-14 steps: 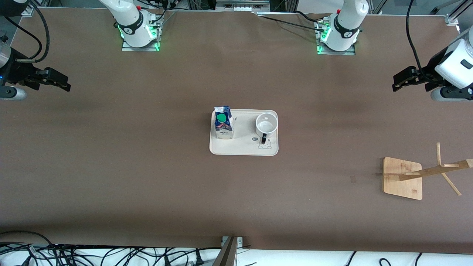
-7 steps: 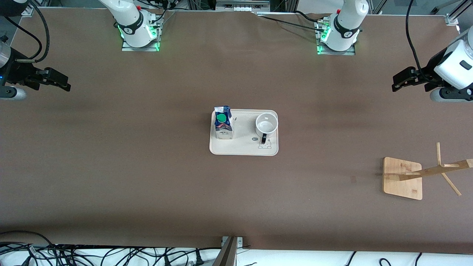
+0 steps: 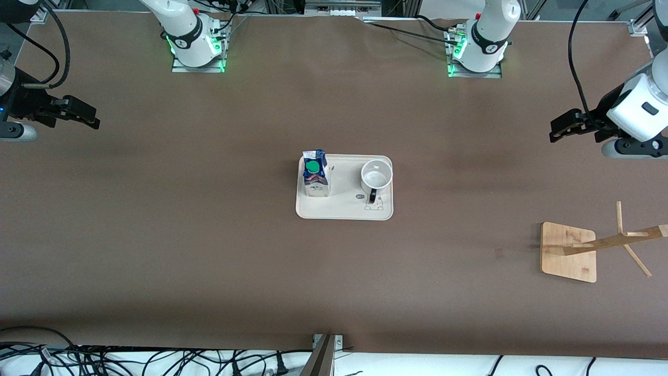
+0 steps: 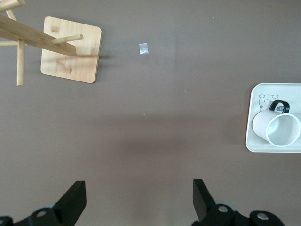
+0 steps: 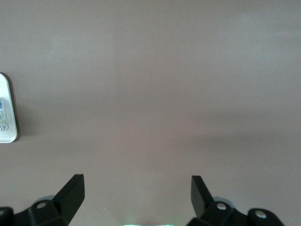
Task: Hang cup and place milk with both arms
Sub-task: 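Reach the left gripper down to the white mug on the tray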
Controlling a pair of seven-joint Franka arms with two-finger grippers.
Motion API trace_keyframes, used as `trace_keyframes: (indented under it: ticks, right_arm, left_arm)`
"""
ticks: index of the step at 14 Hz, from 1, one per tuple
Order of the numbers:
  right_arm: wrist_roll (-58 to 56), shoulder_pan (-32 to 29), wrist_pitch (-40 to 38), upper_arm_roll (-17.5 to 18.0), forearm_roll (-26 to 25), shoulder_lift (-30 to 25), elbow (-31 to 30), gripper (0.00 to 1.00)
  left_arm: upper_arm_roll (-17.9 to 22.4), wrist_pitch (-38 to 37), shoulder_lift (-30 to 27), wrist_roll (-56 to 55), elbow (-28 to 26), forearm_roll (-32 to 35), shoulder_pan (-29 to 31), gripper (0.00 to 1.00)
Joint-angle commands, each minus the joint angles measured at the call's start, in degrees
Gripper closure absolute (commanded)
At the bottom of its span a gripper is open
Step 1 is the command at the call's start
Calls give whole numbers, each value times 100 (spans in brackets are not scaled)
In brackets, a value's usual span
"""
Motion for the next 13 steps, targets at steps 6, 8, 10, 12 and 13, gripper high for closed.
trace_keyframes:
  ticks: [6,8,10,12,13]
  right_arm:
    - [17,-27,-65,22,-13,-31,22,0]
    - [17,-27,-65,22,-22,-31,22,0]
    - [17,-27,-65,22,-13,-31,22,0]
    - [26,-27,-65,22,-13,-31,22,0]
    - [26,-27,-65,22,-22,-31,22,0]
  left_arm:
    - [-251,48,946,-667,111,-331,-1009,0]
    - [-251,188,1367,-1333,181,-358,-1563,0]
    - [-260,766,1815,-1512,268,-366,-2099,0]
    - [-426,1381,2273,-1530,304,-550,-2180,0]
    - [-427,1689,2431,-1573,304,-708,-2180,0]
